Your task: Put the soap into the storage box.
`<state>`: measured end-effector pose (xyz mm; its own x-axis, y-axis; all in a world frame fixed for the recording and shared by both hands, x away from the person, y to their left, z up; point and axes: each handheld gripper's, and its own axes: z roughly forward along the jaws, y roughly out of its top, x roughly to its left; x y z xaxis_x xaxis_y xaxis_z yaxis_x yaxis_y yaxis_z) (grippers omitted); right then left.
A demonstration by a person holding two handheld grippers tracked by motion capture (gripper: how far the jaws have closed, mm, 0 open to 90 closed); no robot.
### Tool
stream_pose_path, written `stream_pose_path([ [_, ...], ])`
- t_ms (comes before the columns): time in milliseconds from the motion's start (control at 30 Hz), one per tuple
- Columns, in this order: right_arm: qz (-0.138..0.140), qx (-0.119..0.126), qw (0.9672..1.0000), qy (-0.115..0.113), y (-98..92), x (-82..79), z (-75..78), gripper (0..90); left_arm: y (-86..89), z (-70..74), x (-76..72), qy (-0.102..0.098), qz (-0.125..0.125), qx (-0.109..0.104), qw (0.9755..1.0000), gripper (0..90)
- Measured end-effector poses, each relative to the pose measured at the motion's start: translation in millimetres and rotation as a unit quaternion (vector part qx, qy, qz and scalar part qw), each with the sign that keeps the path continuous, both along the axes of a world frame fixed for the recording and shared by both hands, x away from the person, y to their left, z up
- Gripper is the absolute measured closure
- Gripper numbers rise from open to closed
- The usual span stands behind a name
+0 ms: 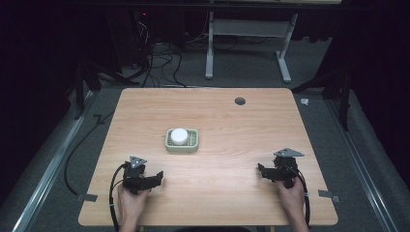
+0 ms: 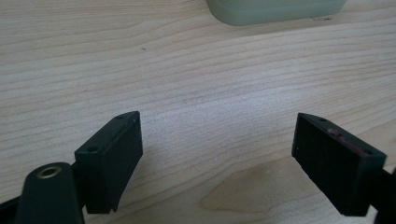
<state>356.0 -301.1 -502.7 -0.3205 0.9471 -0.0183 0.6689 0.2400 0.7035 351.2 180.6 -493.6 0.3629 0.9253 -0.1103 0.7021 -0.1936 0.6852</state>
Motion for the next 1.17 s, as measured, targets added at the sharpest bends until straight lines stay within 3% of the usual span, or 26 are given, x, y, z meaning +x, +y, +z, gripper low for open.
stream_pose_path([
  [533, 0.000, 0.000, 1.0000, 0.000, 0.0, 0.0, 0.0, 15.1, -6.5, -8.2, 2.2, -0.012, 0.004, 0.017, 0.9998, 17.0],
  [633, 0.000, 0.000, 1.0000, -0.001, 0.0, 0.0, -0.1, 15.1, -9.7, -11.3, 2.0, -0.028, 0.004, 0.038, 0.9989, 16.9],
  [667, 0.000, 0.000, 1.0000, -0.001, 0.0, -0.1, -0.1, 15.1, -11.8, -14.2, 0.9, -0.041, 0.005, 0.036, 0.9985, 15.1],
  [1167, 0.000, 0.000, 1.0000, -0.001, 0.0, -0.2, -0.1, 15.1, -12.1, -14.0, 0.9, -0.040, 0.010, 0.034, 0.9986, 15.5],
])
